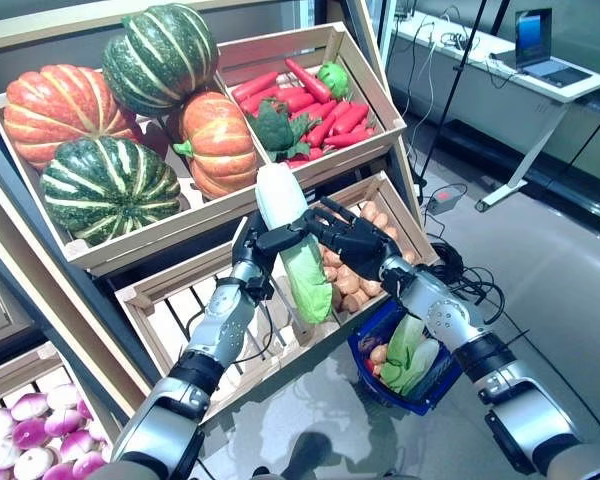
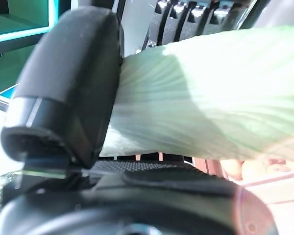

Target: Put vegetables into the basket

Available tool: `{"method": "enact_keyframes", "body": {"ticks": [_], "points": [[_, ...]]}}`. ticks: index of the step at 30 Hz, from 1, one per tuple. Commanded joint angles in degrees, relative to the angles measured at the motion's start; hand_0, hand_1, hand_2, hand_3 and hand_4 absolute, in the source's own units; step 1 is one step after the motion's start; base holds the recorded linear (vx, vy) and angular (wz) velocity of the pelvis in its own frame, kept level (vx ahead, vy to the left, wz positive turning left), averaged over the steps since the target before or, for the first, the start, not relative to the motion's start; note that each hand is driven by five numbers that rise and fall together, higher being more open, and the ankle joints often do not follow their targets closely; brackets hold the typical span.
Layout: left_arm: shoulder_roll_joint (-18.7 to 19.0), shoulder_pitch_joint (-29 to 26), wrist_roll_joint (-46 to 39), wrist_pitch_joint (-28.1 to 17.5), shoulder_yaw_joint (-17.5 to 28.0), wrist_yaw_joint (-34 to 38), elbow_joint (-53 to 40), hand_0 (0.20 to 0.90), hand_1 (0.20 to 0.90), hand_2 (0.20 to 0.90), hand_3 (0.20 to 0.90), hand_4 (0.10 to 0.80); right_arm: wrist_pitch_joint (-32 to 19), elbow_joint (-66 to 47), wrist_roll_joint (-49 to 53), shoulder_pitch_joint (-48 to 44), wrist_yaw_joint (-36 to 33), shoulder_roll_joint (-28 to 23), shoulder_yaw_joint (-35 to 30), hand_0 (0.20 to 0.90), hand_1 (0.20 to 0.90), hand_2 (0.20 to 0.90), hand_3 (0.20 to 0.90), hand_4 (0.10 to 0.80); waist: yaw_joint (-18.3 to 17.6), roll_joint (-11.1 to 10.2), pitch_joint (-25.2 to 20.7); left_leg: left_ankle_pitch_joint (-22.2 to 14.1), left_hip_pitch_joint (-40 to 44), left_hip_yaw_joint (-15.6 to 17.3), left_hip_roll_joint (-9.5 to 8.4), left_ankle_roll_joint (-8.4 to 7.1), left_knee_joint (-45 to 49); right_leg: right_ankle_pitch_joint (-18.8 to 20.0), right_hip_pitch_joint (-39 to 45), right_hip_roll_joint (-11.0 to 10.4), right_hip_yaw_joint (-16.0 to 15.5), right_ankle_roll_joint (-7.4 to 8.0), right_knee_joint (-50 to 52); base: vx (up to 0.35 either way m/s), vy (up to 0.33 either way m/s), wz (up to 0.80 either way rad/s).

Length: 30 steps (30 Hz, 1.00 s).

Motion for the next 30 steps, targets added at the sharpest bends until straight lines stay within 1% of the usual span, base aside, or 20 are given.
{"method": "enact_keyframes", "body": {"ticks": [1,8,13,17,22,24,25,30], "points": [[-2.0,-6.4,2.0,-5.2,-1.0,-2.5,-7.8,0.300,0.300,0.300,0.300,0.400,0.4,-0.6,1.1,-2.2,4.4,4.8,1.8,0.900,0.900,0.900,0.900,0.800,1.0,-0.1,-6.4,0.3,-1.2,-0.4,-0.37,0.41,-0.5,2.2,-1.3,-0.8,-0.3,-3.18,0.7,0.017,-0.032,0.01],[-2.1,-5.9,1.6,-5.6,-1.1,-3.1,-9.9,0.300,0.300,0.300,0.300,0.400,4.0,-1.0,-2.3,0.2,4.7,4.8,3.4,0.900,0.900,0.900,0.900,0.800,1.0,-0.2,-6.5,-0.1,-1.4,-1.4,-0.61,0.41,-0.5,2.6,-0.7,-0.4,-0.2,-3.36,-0.7,0.020,-0.020,0.04],[-2.2,-5.8,1.5,-5.0,-0.9,-2.9,-11.1,0.300,0.300,0.300,0.300,0.400,6.2,0.2,-1.8,2.0,7.3,5.1,4.5,0.900,0.900,0.900,0.900,0.800,1.2,-0.2,-6.1,-0.2,-1.0,-1.9,-0.70,0.36,-0.5,2.3,-0.3,-0.3,-0.2,-3.55,-0.5,0.027,-0.010,0.08],[-2.3,-4.5,1.8,-4.7,-0.3,-3.3,-11.6,0.300,0.300,0.300,0.300,0.400,8.6,0.2,0.2,4.5,10.5,5.3,4.7,0.900,0.900,0.900,0.900,0.800,1.3,-0.1,-5.9,-0.4,-0.6,-2.5,-0.80,0.42,-0.5,2.0,0.4,-0.2,-0.2,-3.62,-0.6,0.033,-0.003,0.05],[-1.9,-1.6,0.8,-4.1,1.0,-5.1,-12.4,0.300,0.300,0.300,0.300,0.400,12.5,-1.2,4.8,9.7,16.0,5.4,4.1,0.900,0.900,0.900,0.900,0.800,1.4,-0.2,-6.1,-0.7,-0.1,-2.9,-0.88,0.54,-0.5,2.0,0.9,-0.4,-0.4,-3.41,-0.9,0.030,-0.004,0.06],[-1.9,-1.0,0.4,-3.9,1.5,-5.3,-12.7,0.300,0.300,0.300,0.300,0.400,13.1,-1.6,5.6,11.0,17.2,5.4,3.9,0.900,0.900,0.900,0.900,0.800,1.3,-0.2,-6.1,-0.7,-0.1,-2.9,-0.90,0.57,-0.5,2.0,0.9,-0.4,-0.3,-3.36,-0.9,0.021,-0.004,0.06],[-1.8,-0.1,-0.8,-3.8,2.0,-5.9,-13.3,0.300,0.300,0.300,0.300,0.400,13.9,-2.3,7.1,13.4,19.1,5.2,3.6,0.900,0.900,0.900,0.900,0.800,1.2,-0.2,-6.0,-0.7,-0.1,-2.9,-0.84,0.55,-0.5,2.1,0.9,-0.5,-0.3,-3.22,-1.0,0.000,0.000,0.00],[-1.7,0.6,-2.4,-3.7,3.0,-6.9,-13.7,0.300,0.300,0.300,0.300,0.400,14.9,-3.0,6.4,16.4,23.7,4.3,3.2,0.900,0.900,0.900,0.900,0.800,0.9,-0.2,-5.8,-0.6,-0.3,-2.9,-0.82,0.54,-0.5,2.4,0.6,-0.6,-0.3,-2.97,-1.2,0.000,0.000,0.00]]}}
